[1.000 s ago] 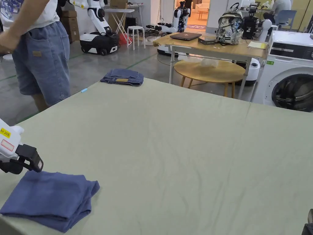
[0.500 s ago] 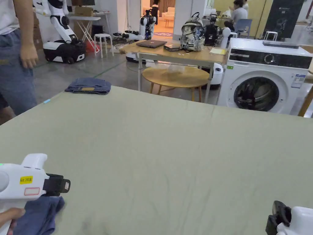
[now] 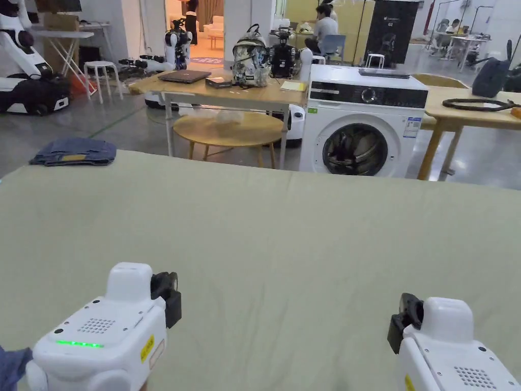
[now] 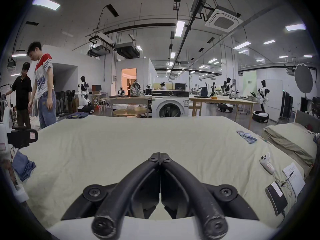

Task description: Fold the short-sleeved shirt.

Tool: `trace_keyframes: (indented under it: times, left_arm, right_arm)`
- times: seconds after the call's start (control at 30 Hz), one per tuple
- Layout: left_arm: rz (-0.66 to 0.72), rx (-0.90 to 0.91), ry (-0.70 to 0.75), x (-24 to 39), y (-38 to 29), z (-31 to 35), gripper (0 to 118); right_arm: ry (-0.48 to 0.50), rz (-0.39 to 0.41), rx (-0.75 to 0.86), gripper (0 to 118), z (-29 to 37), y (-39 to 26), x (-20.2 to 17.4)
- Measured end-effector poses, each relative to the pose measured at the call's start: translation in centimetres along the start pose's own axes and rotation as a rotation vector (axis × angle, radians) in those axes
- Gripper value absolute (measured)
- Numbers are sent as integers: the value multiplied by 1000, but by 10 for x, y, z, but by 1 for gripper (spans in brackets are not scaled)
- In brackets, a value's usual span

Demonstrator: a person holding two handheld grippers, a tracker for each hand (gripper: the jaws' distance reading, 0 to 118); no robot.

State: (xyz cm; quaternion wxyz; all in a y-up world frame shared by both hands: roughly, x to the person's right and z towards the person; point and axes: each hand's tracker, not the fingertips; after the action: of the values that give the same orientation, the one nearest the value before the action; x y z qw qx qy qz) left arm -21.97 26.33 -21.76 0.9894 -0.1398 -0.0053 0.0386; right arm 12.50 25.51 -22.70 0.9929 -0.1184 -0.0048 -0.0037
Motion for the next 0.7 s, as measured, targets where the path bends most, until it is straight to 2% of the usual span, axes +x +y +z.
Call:
trace_keyframes:
  times: [0.13, 0.27, 0.7]
  left_arm:
    - [-30, 114, 26, 21, -3, 5, 1]
    - [-46, 151, 66, 29, 0, 11, 1]
    - [-97, 136, 94, 27, 1, 17, 1]
  right_arm:
    - [-6, -7, 16, 0, 0, 2, 3]
    - [-14, -1, 38, 0, 0, 2, 3]
    - [-13, 7, 77, 0, 4, 0, -3]
